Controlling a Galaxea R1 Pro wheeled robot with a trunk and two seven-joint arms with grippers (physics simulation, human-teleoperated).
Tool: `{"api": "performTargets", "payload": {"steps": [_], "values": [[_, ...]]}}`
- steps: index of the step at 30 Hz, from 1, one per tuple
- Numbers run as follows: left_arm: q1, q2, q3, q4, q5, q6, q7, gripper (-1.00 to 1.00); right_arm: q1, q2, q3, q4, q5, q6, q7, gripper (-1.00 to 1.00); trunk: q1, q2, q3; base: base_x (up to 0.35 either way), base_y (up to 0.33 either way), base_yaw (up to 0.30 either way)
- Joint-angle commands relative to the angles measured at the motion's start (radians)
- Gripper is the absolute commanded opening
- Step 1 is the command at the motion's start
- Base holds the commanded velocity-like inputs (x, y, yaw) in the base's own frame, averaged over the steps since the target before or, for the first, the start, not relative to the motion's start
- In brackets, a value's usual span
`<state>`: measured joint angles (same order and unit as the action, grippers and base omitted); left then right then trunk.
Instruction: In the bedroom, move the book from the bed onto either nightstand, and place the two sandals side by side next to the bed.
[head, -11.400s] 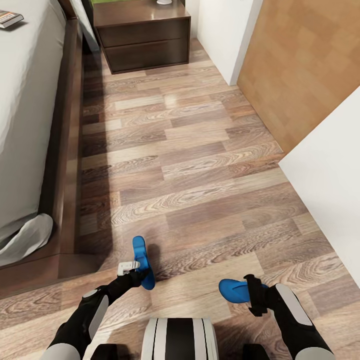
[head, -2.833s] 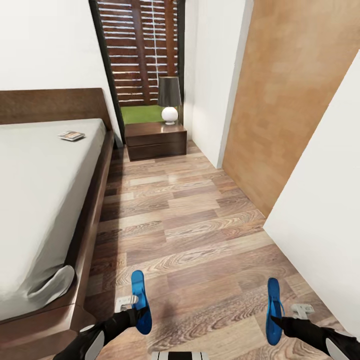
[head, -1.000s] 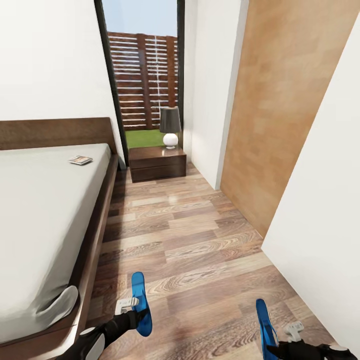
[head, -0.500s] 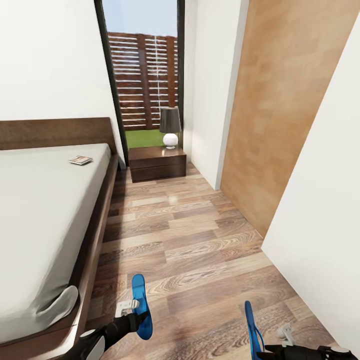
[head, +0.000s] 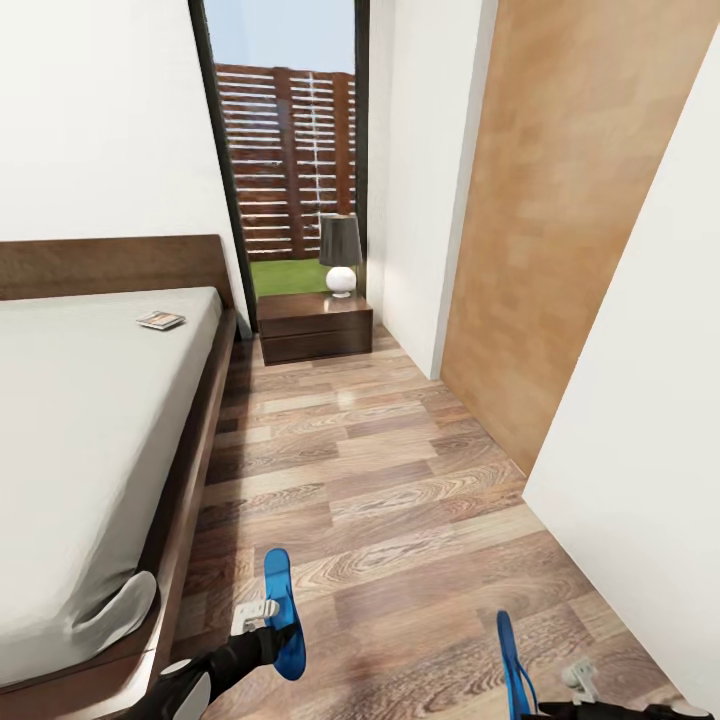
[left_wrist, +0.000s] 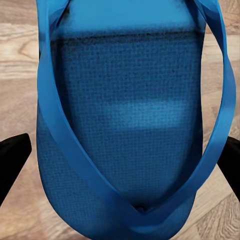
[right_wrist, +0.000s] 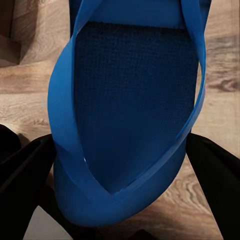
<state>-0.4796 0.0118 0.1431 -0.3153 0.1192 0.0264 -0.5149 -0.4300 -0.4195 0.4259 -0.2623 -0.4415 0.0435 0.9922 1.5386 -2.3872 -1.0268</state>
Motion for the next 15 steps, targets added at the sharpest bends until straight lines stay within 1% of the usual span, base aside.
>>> {"api": "performTargets", "payload": {"steps": [1, 6, 13, 15], "values": [[-0.001, 0.000, 0.003, 0.001, 0.007, 0.003, -0.005, -1.00, 0.000, -0.001, 0.006, 0.003, -0.011, 0.006, 0.003, -1.00, 0.000, 0.000, -0.001, 0.000, 0.000, 0.000], [-0.001, 0.000, 0.003, 0.001, 0.007, 0.003, -0.005, -1.00, -0.001, -0.001, 0.005, 0.036, -0.012, 0.005, 0.002, -1.00, 0.000, 0.000, -0.001, 0.023, -0.005, 0.000], [-0.001, 0.000, 0.003, 0.004, 0.007, 0.000, -0.004, -1.00, -0.001, 0.000, 0.005, 0.050, -0.012, 0.004, 0.002, -1.00, 0.000, 0.000, -0.001, 0.231, -0.112, 0.000], [-0.001, 0.000, 0.003, 0.013, 0.007, -0.014, -0.004, -1.00, 0.000, 0.000, 0.005, 0.050, -0.013, 0.004, 0.002, -1.00, 0.000, 0.000, -0.001, 0.264, -0.142, 0.000]]}}
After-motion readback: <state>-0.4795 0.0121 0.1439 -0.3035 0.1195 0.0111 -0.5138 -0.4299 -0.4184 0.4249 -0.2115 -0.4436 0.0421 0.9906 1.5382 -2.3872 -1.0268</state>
